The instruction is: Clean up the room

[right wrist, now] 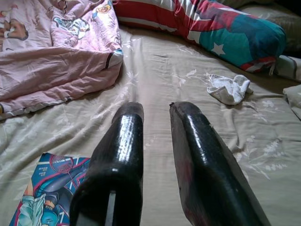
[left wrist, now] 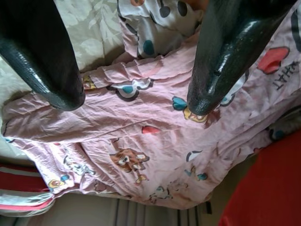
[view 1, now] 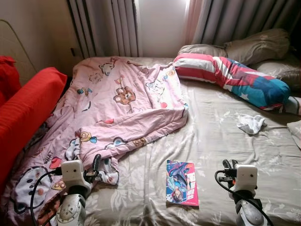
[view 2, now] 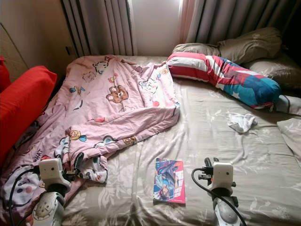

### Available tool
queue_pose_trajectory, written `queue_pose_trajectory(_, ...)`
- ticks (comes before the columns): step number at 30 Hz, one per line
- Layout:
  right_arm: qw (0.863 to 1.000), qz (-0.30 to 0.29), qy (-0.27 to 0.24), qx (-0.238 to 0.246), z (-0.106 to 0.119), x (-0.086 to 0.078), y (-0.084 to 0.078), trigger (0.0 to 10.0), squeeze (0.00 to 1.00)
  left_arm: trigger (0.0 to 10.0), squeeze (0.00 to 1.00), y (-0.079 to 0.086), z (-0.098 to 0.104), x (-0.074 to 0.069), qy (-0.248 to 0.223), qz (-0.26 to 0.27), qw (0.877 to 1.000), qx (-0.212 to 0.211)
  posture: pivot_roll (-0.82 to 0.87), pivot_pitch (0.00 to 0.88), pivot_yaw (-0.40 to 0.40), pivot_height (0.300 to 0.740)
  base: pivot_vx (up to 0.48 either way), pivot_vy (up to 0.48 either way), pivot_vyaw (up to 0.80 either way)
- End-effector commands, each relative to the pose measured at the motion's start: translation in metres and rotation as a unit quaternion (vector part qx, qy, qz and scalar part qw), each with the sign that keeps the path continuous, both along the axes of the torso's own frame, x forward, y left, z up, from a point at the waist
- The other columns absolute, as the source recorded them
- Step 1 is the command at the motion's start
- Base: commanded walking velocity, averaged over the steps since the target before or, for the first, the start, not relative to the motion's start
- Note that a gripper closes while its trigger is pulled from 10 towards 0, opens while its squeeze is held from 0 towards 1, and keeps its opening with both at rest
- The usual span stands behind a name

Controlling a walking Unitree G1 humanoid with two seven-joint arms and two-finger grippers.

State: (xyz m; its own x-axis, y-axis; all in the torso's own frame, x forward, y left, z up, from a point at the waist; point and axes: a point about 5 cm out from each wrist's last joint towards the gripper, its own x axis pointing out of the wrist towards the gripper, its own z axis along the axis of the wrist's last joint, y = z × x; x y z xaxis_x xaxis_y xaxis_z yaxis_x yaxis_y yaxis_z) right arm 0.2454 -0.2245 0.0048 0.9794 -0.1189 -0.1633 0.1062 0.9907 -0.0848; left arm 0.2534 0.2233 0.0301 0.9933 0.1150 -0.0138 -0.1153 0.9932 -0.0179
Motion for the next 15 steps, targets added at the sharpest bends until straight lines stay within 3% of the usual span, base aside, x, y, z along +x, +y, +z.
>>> queue_pose_trajectory(1,1.0,-0.004,0.01,-0.004,-0.0022,-0.0024,-0.0024,10.0,0.0,10.0,0.0,-0.0021,-0.0046,-0.0039,0.014,-0.011,1.0,0.002,-0.07,0.0,-0.008,0.725,0.0,0.0,0.0)
queue_pose_trajectory(15,1.0,-0.002,0.024,-0.005,-0.0066,-0.0066,-0.003,10.0,0.0,10.0,0.0,-0.0056,-0.0072,-0.0046,0.026,-0.019,0.999,0.012,-0.04,0.0,-0.021,0.657,0.0,0.0,0.0)
